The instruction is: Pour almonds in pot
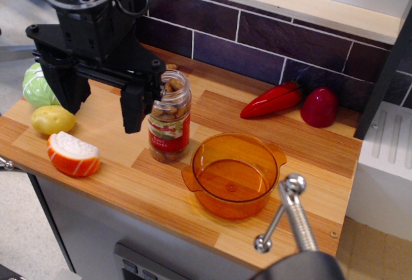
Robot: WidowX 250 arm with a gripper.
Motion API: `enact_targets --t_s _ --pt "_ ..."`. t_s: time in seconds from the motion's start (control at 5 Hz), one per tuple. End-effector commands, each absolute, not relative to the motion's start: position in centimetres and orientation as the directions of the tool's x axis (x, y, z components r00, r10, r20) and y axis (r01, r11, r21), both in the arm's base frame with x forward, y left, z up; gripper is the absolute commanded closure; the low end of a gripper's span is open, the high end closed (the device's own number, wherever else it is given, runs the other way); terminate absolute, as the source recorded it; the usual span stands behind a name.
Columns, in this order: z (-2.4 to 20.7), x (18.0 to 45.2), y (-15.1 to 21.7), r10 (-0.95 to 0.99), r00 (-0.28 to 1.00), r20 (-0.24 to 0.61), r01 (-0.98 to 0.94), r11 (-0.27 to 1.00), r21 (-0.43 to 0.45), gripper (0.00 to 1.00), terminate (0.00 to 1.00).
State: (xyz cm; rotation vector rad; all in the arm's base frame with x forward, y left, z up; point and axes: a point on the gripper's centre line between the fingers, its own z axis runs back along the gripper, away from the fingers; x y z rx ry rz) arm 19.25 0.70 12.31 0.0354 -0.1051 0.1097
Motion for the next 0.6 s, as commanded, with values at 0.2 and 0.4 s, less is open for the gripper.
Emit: enact_targets --t_s 0.2,0.4 --pt "13.5 19.6 2.2 0.243 0.969 0.043 -0.237 0.965 -0.11 0.0 0.0" --pt "14.8 20.8 3.6 0.397 0.915 -0.073 -0.402 0.878 -0.262 0.0 0.0"
